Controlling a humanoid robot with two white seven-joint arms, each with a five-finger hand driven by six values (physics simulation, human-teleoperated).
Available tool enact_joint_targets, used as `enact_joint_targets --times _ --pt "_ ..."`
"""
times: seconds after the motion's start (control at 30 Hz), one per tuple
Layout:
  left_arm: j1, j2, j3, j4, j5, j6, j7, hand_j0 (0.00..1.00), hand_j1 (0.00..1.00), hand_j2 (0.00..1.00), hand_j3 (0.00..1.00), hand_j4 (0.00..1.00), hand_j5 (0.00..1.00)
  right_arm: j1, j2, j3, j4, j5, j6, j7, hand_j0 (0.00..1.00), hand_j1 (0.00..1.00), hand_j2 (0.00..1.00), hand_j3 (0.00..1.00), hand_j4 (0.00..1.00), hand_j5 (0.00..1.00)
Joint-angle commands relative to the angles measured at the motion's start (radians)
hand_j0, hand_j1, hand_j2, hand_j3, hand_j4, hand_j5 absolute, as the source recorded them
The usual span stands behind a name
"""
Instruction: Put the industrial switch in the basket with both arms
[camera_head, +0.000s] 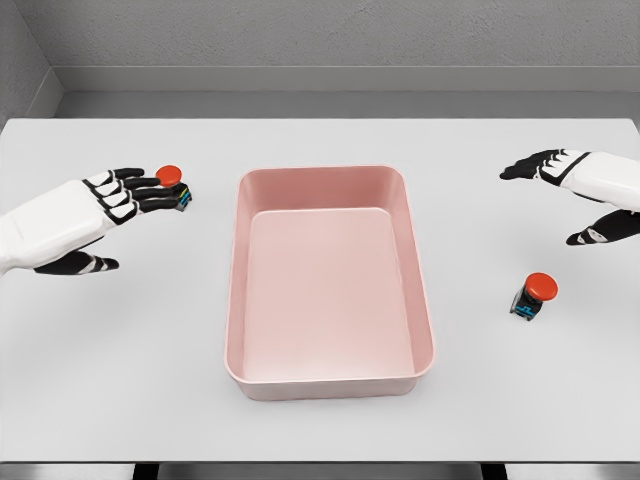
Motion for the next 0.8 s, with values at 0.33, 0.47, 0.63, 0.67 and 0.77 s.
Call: enact_joint_targets --times 0.33,0.47,0.63,0.67,0.77 --pt "-0.190 -0.181 -0.118 0.150 -0.109 0.000 -0.005 1.00 1.00 1.00 1.00 1.00 1.00 0.064 -0.044 -0.001 0.009 -0.005 -0.005 0.004 1.00 1.00 1.00 1.00 1.00 1.00" --pt "-0.222 -0.228 -0.129 0.190 -0.164 0.000 -0.021 1.00 1.00 1.00 1.00 1.00 1.00 0.066 -0.041 0.002 0.007 -0.005 -0.005 0.025 1.00 1.00 1.00 1.00 1.00 1.00" --pt "-0.304 -0.308 -0.135 0.320 -0.192 0.000 -0.021 1.00 1.00 1.00 1.00 1.00 1.00 0.112 -0.036 0.005 0.007 -0.005 -0.005 -0.038 1.00 1.00 1.00 1.00 1.00 1.00" --pt "-0.350 -0.311 -0.187 0.371 -0.192 0.000 -0.021 1.00 1.00 1.00 1.00 1.00 1.00 0.115 -0.036 0.005 0.006 -0.005 -0.005 -0.038 1.00 1.00 1.00 1.00 1.00 1.00" --pt "-0.380 -0.345 -0.211 0.437 -0.198 0.000 -0.043 1.00 1.00 1.00 1.00 1.00 1.00 0.138 -0.036 0.007 0.006 -0.003 -0.005 -0.041 1.00 1.00 1.00 1.00 1.00 1.00"
